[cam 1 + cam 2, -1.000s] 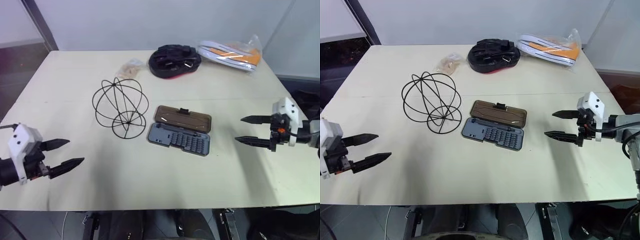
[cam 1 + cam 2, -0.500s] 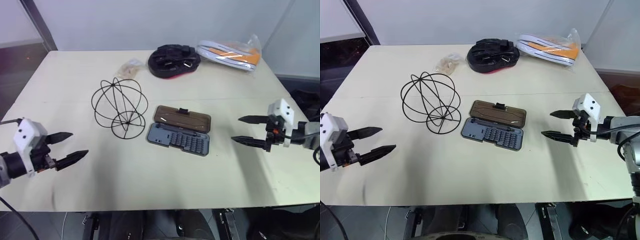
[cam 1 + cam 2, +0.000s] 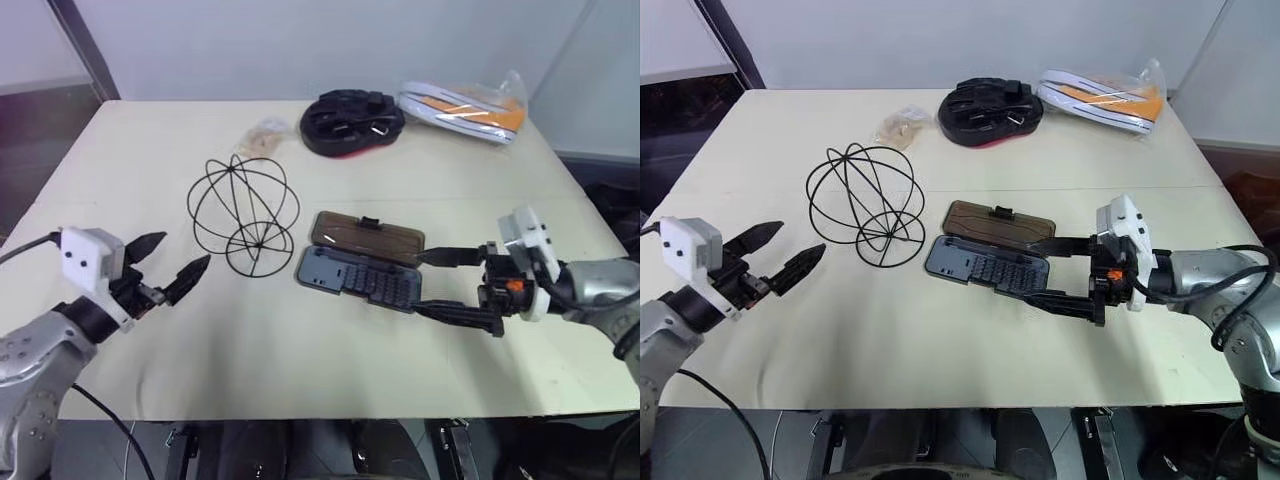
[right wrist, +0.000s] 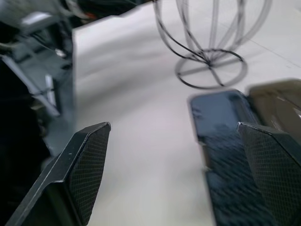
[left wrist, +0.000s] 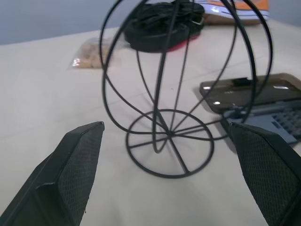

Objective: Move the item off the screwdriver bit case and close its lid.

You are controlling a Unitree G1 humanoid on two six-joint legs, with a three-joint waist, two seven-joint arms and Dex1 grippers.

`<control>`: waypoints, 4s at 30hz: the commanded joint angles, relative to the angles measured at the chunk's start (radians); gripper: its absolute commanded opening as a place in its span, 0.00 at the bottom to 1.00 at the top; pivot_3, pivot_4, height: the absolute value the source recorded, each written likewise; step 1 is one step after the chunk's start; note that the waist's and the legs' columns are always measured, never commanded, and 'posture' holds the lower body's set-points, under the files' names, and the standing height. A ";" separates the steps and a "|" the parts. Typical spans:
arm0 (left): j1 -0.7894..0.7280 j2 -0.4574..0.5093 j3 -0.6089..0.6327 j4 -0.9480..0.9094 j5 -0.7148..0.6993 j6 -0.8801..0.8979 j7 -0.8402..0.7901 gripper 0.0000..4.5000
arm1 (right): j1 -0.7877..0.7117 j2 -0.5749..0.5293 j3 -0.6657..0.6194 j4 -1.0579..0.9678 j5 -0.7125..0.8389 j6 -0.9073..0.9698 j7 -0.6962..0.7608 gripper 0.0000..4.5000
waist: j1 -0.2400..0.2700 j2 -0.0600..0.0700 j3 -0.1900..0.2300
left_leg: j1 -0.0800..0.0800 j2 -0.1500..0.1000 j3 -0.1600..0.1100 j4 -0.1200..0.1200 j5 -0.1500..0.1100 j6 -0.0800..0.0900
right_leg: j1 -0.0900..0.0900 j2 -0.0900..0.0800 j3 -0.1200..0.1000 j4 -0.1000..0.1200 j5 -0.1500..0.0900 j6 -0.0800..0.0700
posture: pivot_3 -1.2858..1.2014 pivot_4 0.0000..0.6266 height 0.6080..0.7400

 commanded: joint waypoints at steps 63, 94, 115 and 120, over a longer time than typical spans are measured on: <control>0.111 0.049 0.407 0.416 0.179 -0.301 0.143 1.00 | -0.210 0.062 0.102 0.178 -0.081 -0.117 -0.013 1.00 | -0.004 -0.004 -0.001 | -0.002 0.000 0.000 -0.003 0.000 0.000 | -0.004 -0.006 0.001 -0.001 0.000 0.000 | 0.52 0.24 1.00; -0.681 0.324 -0.591 0.541 0.001 -0.046 -0.642 1.00 | -0.162 0.088 0.051 0.231 -0.248 -0.102 -0.260 1.00 | -0.013 0.001 0.002 | -0.004 -0.001 0.004 -0.002 0.000 0.000 | -0.005 0.001 -0.003 0.000 -0.001 -0.001 | 0.52 0.24 1.00; -0.987 0.114 -0.686 0.887 0.227 -0.181 -0.814 1.00 | -0.293 0.056 0.161 0.310 -0.324 -0.149 -0.041 1.00 | 0.010 0.001 0.002 | -0.019 -0.001 0.003 0.004 0.001 0.000 | -0.020 0.000 -0.003 0.007 -0.001 0.000 | 0.52 0.24 1.00; -1.101 0.043 -0.708 1.045 0.282 -0.260 -0.918 1.00 | -0.233 0.039 0.134 0.220 -0.345 -0.133 -0.107 1.00 | -0.004 0.000 0.002 | -0.019 -0.002 0.004 0.004 0.001 0.000 | -0.020 0.001 -0.003 0.007 -0.001 0.000 | 0.52 0.24 1.00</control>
